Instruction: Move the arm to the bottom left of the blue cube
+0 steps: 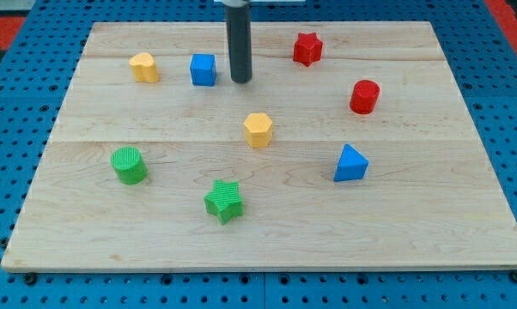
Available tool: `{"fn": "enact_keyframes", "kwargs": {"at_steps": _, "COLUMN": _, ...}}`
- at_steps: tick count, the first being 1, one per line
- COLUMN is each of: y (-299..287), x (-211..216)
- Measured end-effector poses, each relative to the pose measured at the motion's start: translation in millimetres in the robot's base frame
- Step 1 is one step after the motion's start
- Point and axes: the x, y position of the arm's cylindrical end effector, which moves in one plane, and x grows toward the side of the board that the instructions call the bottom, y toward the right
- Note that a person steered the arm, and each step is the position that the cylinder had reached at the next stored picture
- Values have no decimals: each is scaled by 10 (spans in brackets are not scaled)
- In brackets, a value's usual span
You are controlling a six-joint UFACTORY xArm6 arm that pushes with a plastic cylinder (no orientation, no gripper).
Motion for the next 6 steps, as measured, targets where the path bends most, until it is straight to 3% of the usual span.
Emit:
{"fn": "enact_keyframes", "kwargs": {"at_steps": 1, "y": -493, "x": -95}}
{"fn": "enact_keyframes", "kwargs": {"at_steps": 4, "y": -419, "x": -942}}
{"fn": "enact_keyframes", "kwargs": {"at_steps": 5, "y": -307, "x": -1551}}
{"fn": "enact_keyframes", "kwargs": {"at_steps": 6, "y": -1160, "x": -1533}}
